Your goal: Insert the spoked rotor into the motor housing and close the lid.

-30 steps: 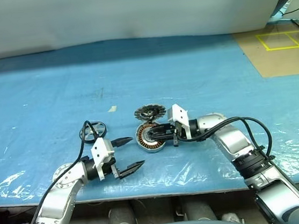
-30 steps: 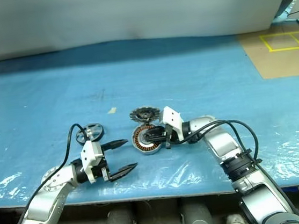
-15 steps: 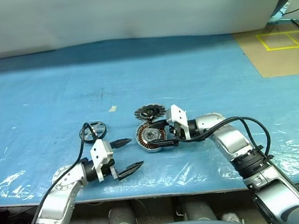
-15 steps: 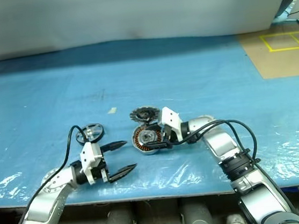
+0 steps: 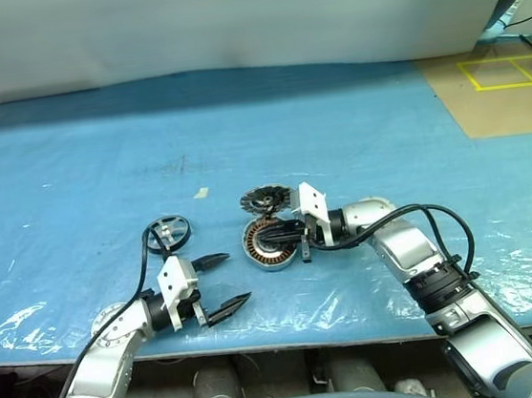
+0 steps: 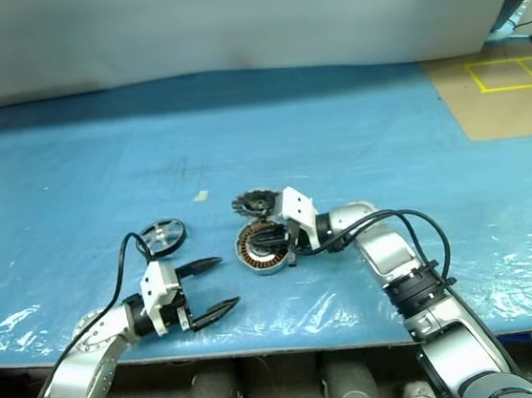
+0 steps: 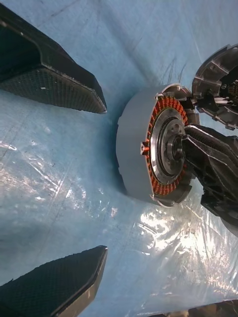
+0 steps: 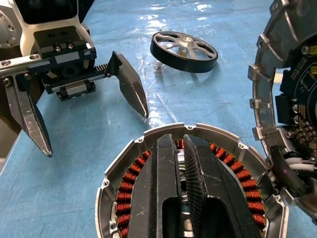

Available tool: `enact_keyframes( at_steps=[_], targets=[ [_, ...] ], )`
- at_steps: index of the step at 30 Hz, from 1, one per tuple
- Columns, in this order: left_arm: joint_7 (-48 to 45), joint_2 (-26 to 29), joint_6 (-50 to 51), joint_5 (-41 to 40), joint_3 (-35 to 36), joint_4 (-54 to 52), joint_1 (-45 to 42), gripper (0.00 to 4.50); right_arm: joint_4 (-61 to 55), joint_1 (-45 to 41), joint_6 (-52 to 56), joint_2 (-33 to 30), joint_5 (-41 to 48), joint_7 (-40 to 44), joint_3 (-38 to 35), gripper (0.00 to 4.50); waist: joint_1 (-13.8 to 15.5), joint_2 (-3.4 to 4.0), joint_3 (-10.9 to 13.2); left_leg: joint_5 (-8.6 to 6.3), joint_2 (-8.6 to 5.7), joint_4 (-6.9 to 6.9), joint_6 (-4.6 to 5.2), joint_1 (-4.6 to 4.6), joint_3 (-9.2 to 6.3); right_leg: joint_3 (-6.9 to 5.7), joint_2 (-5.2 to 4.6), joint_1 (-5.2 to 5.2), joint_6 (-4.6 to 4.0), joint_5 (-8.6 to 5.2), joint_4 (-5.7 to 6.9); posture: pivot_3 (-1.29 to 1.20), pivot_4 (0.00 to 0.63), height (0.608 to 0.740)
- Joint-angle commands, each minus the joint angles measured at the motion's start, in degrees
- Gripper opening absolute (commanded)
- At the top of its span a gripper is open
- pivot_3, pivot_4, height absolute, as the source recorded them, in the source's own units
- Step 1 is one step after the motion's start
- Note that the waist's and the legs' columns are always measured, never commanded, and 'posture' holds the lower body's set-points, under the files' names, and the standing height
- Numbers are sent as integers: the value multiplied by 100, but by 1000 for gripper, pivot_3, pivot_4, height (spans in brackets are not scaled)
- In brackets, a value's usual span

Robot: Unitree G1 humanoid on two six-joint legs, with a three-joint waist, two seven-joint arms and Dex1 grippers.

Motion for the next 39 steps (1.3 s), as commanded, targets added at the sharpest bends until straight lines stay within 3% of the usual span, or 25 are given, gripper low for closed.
enact_keyframes(
  at_steps=[1,30,39],
  targets=[
    [-25,-15,-149,14,46,-52,33,4500,-81,-84,-95,6,41,59,19,261,0,0,0,0,0,0,0,0,0,0,0,0,0,0,0,0,150,740],
    [113,-74,-108,140,2,-29,20,4500,-123,-184,-504,-349,-453,64,214,261,-1,0,0,0,1,4,1,1,0,1,0,0,0,0,5,0,150,740],
    [106,-94,-68,124,10,-47,33,4500,-307,-269,-314,-206,-72,160,24,261,-3,0,0,0,1,5,2,1,0,1,0,0,-1,0,5,0,150,740]
  ],
)
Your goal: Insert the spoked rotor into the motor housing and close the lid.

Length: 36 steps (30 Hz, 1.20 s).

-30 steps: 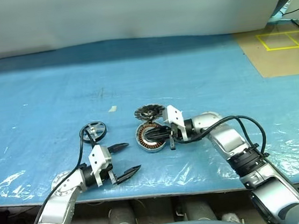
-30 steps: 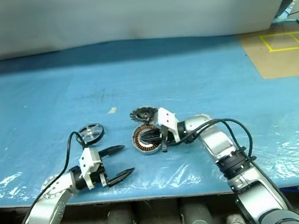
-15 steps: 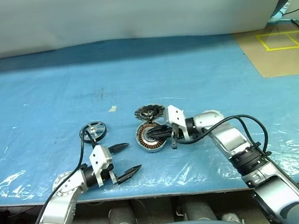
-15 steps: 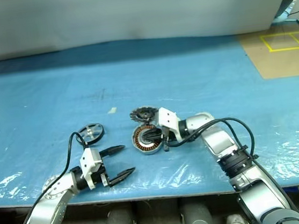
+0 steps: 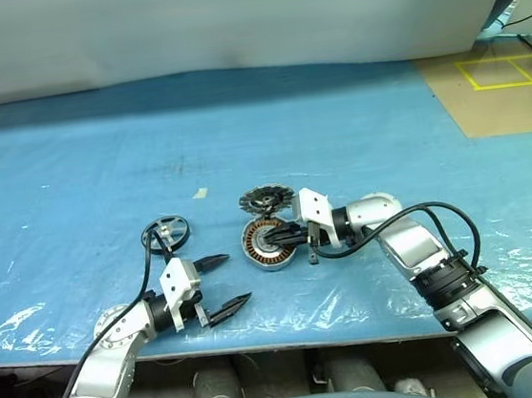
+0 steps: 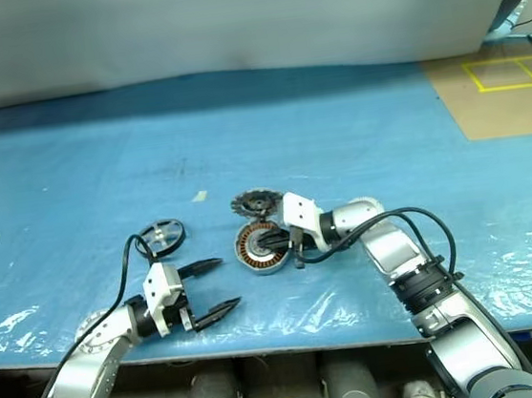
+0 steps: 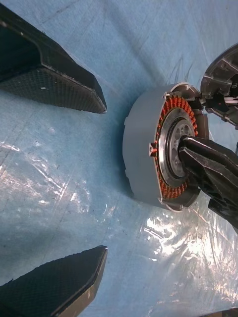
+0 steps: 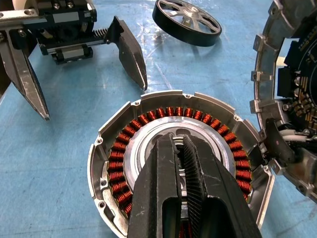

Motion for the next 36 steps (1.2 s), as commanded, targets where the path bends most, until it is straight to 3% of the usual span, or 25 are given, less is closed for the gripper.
enact_keyframes(
  at_steps=[1,25,30,32,36],
  targets=[
    [0,-13,-11,-54,33,-118,19,4500,-352,-177,133,108,406,95,-208,261,-1,0,0,0,0,0,0,0,0,0,0,0,0,0,0,0,150,740],
    [232,73,52,-262,526,-379,-116,4500,376,-125,-219,110,91,11,-44,261,2,0,0,0,0,2,0,0,0,0,0,0,-1,0,2,0,150,740],
    [625,93,1022,-952,869,-1075,-311,4500,-107,-26,145,99,554,76,-330,261,6,0,0,1,0,4,0,-1,0,0,0,0,-1,0,6,0,150,740],
    [664,340,1789,-1472,1023,-1508,-444,4500,-339,22,309,42,725,88,-441,261,8,-1,0,1,0,5,1,-1,0,0,1,0,-1,0,7,0,150,740],
    [735,1061,2744,-1579,1108,-2062,-811,4500,-632,159,486,-144,848,56,-593,261,11,0,0,1,-1,11,0,2,0,1,1,0,-1,0,14,0,150,740]
  ],
)
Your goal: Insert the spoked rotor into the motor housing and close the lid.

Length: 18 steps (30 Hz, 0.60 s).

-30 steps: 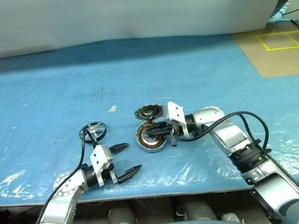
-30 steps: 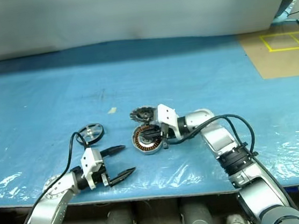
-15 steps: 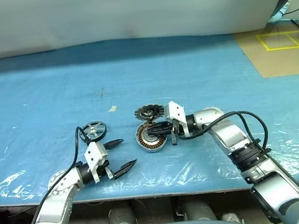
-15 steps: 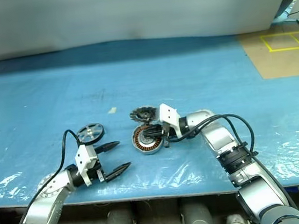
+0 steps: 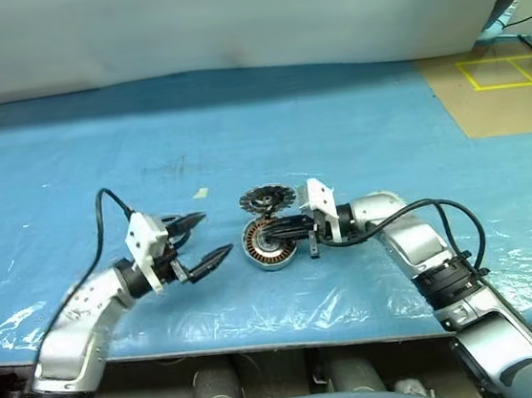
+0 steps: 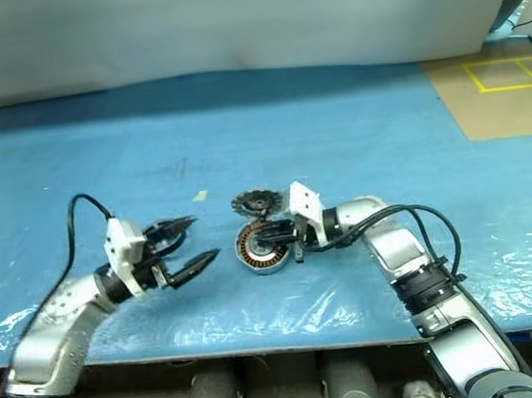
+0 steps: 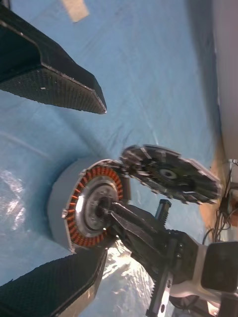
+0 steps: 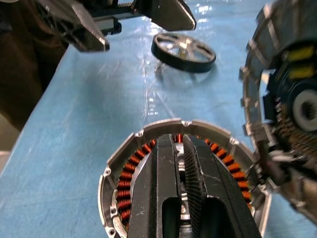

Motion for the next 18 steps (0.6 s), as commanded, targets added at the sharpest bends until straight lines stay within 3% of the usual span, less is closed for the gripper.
enact_keyframes(
  at_steps=[1,4,10,13,15,18],
  targets=[
    [94,554,840,-198,199,-557,-386,4500,-403,105,134,-156,240,-25,-275,261,-2,0,0,0,-1,1,-1,0,0,1,0,0,0,0,1,0,150,740],
    [-185,1391,1170,227,92,-354,-1057,4500,-683,251,354,-327,444,-57,-516,261,9,0,0,3,0,5,-6,1,-1,1,1,-1,0,0,7,0,150,740],
    [-2058,2923,-696,1774,-680,1244,-2265,4500,-856,449,499,-616,488,-209,-773,261,-6,-2,1,10,-6,5,-17,0,0,8,0,0,4,-1,-4,0,150,740],
    [-3017,3022,-1327,2066,-1073,2240,-3150,4500,-764,426,445,-634,412,-291,-763,261,9,-1,1,13,-2,-2,-20,8,0,6,4,-7,3,0,-5,0,150,740],
    [-3614,2904,-2188,2624,-1529,3144,-4039,4500,-726,394,437,-595,418,-317,-732,261,32,-2,1,13,-3,-1,-22,8,0,5,2,-11,2,0,-4,0,150,740],
    [-4083,2623,-2679,3196,-2396,4247,-5363,4500,-697,368,425,-574,423,-317,-713,261,94,-2,1,13,-5,5,-24,5,0,4,-2,-11,2,1,-1,0,150,740]
  ],
)
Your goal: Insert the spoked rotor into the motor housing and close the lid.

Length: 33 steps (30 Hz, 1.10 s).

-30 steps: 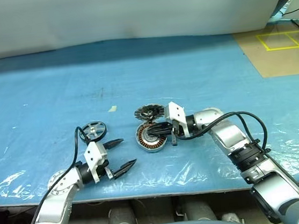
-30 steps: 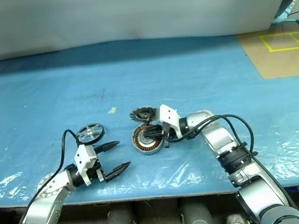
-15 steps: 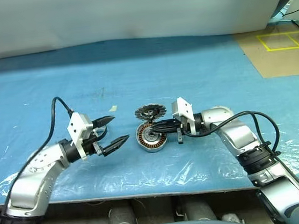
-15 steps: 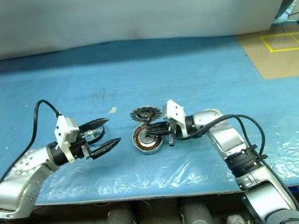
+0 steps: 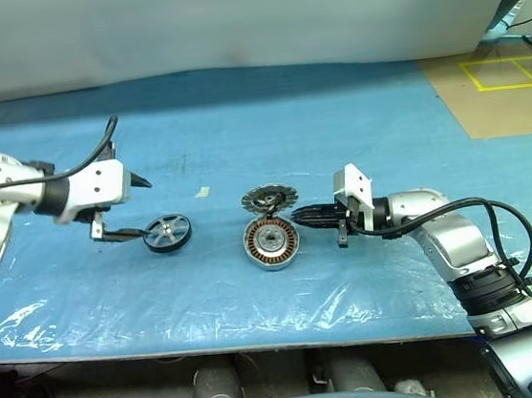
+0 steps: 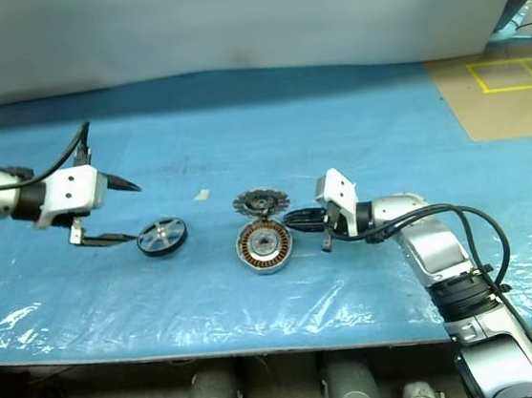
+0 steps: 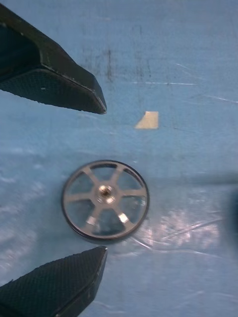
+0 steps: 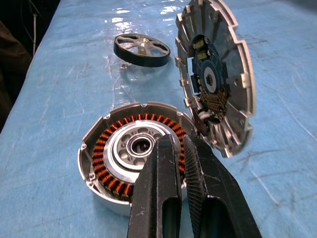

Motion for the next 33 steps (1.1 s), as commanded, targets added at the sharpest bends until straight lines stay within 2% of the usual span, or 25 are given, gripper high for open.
enact_keyframes(
  at_steps=[1,6,8,11,22,33],
  targets=[
    [-538,-197,-690,499,-1049,1100,-1256,4500,-100,-75,-79,-12,88,10,-72,261,70,0,0,0,-1,1,0,0,0,0,-1,0,0,0,2,0,150,740],
    [-581,-499,-1197,411,-2811,2157,-2520,4500,-135,-72,-95,-179,82,102,-131,261,104,0,0,-1,0,3,-5,-20,1,1,-1,0,0,0,4,0,150,740],
    [-581,-480,-1408,281,-3393,2325,-2727,4500,-147,-72,-79,-258,92,124,-155,261,87,0,0,-1,2,0,-7,-27,1,1,1,-2,0,0,3,0,150,740],
    [-581,-590,-1557,122,-3867,2591,-2873,4500,-173,-71,-63,-357,104,149,-167,261,93,-1,1,0,5,-3,-10,-30,0,0,6,-9,0,0,6,0,150,740],
    [-555,-1800,-1704,1112,-3114,4034,-2853,4500,-292,-144,48,-355,100,69,-90,261,234,-21,12,0,1,19,-11,-37,-3,1,2,-7,5,3,18,0,150,740],
    [-539,-2207,-2132,1880,-2522,4609,-2606,4500,-516,-112,225,-400,78,-113,-101,261,237,-27,16,1,0,19,-10,-37,-4,1,2,-7,21,13,18,0,150,740]
  ],
)
